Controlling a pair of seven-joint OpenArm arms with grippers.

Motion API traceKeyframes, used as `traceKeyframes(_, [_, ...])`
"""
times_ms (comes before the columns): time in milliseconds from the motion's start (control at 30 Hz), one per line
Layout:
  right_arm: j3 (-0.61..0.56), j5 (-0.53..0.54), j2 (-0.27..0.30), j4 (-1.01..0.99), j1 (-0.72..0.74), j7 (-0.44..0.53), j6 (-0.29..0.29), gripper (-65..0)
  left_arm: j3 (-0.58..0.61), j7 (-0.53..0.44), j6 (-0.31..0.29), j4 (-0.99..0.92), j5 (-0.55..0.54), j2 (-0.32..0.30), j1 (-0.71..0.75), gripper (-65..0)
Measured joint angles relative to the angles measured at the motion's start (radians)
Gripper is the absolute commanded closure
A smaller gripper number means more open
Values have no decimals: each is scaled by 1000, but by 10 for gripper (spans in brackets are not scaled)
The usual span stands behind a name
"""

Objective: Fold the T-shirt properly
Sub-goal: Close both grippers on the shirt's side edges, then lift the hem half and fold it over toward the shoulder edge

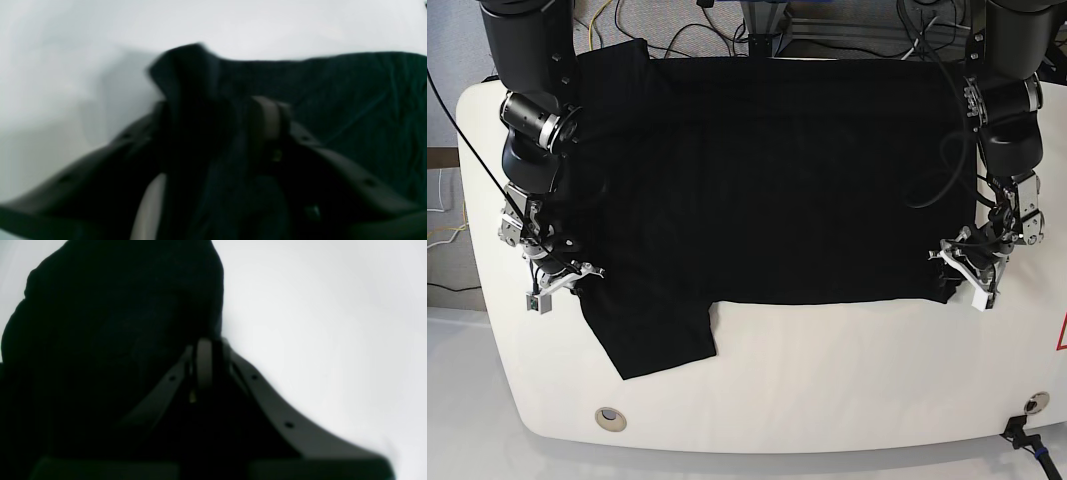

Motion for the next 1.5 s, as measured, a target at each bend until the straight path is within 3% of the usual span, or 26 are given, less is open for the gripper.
traceKeyframes(33, [0,0,0,0,0,3,3,0,0,7,-1,0,0,0,2,-7])
traceKeyframes(67, [0,0,0,0,-1,7,3,0,0,9,-2,0,0,2,2,0])
traceKeyframes(233, [0,0,0,4,0,6,3,0,1,14,-3,0,-1,2,5,0])
traceKeyframes(400, [0,-21,-17,80,-9,-61,25,0,-7,59,-8,72,22,6,22,0])
traceKeyframes(467, [2,-34,-22,131,-11,-140,61,0,-49,75,-10,114,32,14,35,0])
traceKeyframes(600, [4,-36,-28,251,-25,-242,78,0,-93,104,-10,184,32,8,73,0])
traceKeyframes(700, [3,51,-29,344,-47,-312,109,0,-154,156,-40,278,29,15,108,0])
traceKeyframes(1067, [2,228,-31,851,-257,-692,116,0,-204,323,-47,556,18,15,220,0])
traceKeyframes(1300, [1,340,-34,1166,-412,-890,108,0,-203,463,-45,840,14,17,387,0])
traceKeyframes(1500, [2,390,-33,1342,-542,-952,110,0,-241,575,-51,1081,5,18,564,0])
